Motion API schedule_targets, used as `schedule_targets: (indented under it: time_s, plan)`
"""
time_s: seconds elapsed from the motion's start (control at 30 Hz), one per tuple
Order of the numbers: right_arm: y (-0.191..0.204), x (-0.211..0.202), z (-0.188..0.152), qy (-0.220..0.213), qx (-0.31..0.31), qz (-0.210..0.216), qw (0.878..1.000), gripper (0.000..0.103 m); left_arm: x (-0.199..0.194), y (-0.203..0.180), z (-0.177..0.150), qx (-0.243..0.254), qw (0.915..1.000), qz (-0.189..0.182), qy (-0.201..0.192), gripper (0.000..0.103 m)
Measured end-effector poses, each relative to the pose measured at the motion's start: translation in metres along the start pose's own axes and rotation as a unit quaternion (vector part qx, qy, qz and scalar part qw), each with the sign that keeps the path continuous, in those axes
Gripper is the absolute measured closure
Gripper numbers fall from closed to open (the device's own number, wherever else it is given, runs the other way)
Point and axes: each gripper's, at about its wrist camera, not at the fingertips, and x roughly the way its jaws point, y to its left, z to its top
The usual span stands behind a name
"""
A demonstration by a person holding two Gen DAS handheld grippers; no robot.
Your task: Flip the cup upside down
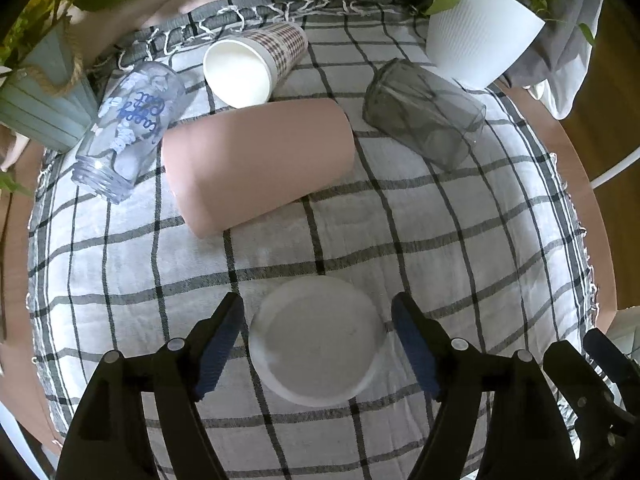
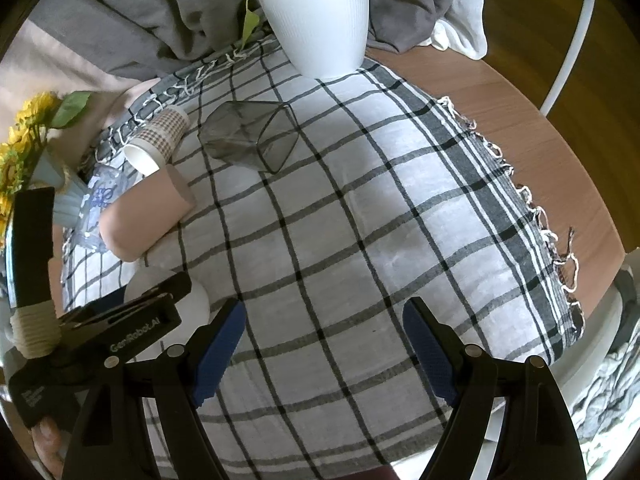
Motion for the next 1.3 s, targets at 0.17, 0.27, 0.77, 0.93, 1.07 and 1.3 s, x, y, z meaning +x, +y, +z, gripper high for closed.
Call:
schedule_targets:
  time_s: [0.17, 0.27, 0.77, 0.93, 1.07, 1.3]
  plan:
    - [0.002, -0.002, -0.001, -0.003, -0.007, -0.002, 1.0, 0.022, -0.011, 0.0, 0.0, 0.002, 0.9997, 0.015, -0.019, 0.025]
    - [0.004, -0.005, -0.001, -0.006, -0.014, -0.006, 1.0, 0.022, -0.026, 0.002, -0.002, 0.0, 0.9987, 0.027, -0.043, 0.025]
    - [0.038, -0.067, -0.015, -0.077, -0.07, 0.017, 0.994, 0.012, -0.118, 0.045, -0.037, -0.06, 0.9846, 0.066, -0.151, 0.0]
    - [0.056, -0.09, -0.019, -0.108, -0.101, 0.033, 0.988, 0.008, -0.139, 0.064, -0.056, -0.08, 0.9801, 0.08, -0.163, 0.0]
    - [0.066, -0.103, -0.026, -0.121, -0.123, 0.041, 0.984, 0.008, -0.154, 0.074, -0.071, -0.086, 0.9778, 0.085, -0.171, 0.0]
    - [0.077, -0.126, -0.037, -0.145, -0.143, 0.052, 0.978, 0.008, -0.174, 0.081, -0.098, -0.085, 0.9736, 0.106, -0.183, 0.0]
